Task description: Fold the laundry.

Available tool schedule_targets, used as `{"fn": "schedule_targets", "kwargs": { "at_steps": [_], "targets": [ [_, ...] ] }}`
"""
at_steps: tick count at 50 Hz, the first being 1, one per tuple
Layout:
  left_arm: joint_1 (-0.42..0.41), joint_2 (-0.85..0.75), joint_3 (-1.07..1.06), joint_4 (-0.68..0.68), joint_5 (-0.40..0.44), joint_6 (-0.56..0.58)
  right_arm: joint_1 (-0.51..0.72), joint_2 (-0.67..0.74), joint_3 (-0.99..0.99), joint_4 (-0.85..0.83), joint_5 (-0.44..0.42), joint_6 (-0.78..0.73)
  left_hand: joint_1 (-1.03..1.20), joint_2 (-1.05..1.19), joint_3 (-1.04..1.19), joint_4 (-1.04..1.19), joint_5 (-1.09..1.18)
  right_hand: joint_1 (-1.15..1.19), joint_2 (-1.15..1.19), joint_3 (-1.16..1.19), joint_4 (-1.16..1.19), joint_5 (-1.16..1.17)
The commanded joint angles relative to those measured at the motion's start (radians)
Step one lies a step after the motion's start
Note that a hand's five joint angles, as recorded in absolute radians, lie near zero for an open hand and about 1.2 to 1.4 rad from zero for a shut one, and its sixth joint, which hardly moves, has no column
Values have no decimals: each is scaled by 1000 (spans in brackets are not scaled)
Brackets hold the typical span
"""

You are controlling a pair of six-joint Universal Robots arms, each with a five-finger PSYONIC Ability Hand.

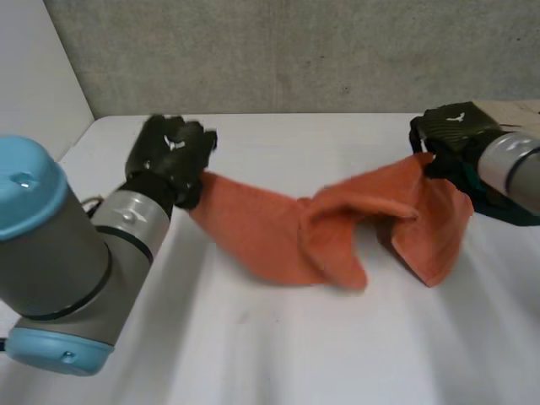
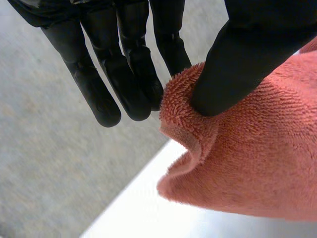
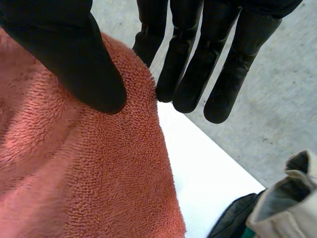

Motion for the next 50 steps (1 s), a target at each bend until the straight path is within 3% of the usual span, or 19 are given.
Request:
{"fn": "schedule_targets", "kwargs": {
  "at_steps": [1, 4, 5, 17, 24, 28, 31, 35, 42, 46, 50],
  "targets": [
    [108, -34, -8, 8, 2, 7, 88, 95, -61, -151, 94, -1, 256, 199, 204, 198, 251, 261, 80, 71, 67, 94],
    [147, -40, 3, 18, 3, 7, 99, 92, -41, -126, 96, -8, 256, 199, 204, 198, 251, -689, -869, -878, -882, -855],
    [165, -48, 15, 27, 3, 8, 105, 90, -27, -108, 97, -6, 256, 199, 204, 198, 251, -817, -997, -1006, -1011, -983],
    [201, -188, 233, 148, -2, 7, 91, -83, 214, -59, 107, -12, 256, 199, 204, 198, 251, -810, -991, -1000, -1004, -977],
    [201, -295, 323, 173, -8, 5, 90, -168, 349, 50, 76, -27, 256, 199, 204, 198, 251, -563, -744, -753, -757, -730],
    [162, -324, 296, 160, -2, 8, 93, -169, 428, 43, 33, -84, -686, -743, -738, -744, -691, -545, -726, -735, -739, -712],
    [124, -326, 256, 159, -1, 8, 94, -169, 471, -9, 1, -129, -841, -898, -893, -899, -846, -566, -746, -755, -759, -732],
    [84, -286, 170, 154, -4, 2, 99, -157, 534, -143, -33, -208, -862, -919, -914, -920, -867, -654, -834, -843, -848, -820],
    [90, -116, -16, 87, -4, -13, 109, -74, 591, -335, -38, -408, -780, -837, -832, -838, -785, -633, -814, -823, -827, -800],
    [95, -48, -86, -1, -1, -79, 109, -54, 593, -367, -47, -500, -727, -784, -779, -785, -732, -604, -785, -794, -798, -770],
    [109, -19, -125, -97, 3, -216, 125, -1, 581, -392, -85, -538, -710, -766, -761, -768, -715, -569, -749, -758, -763, -735]
  ]
}}
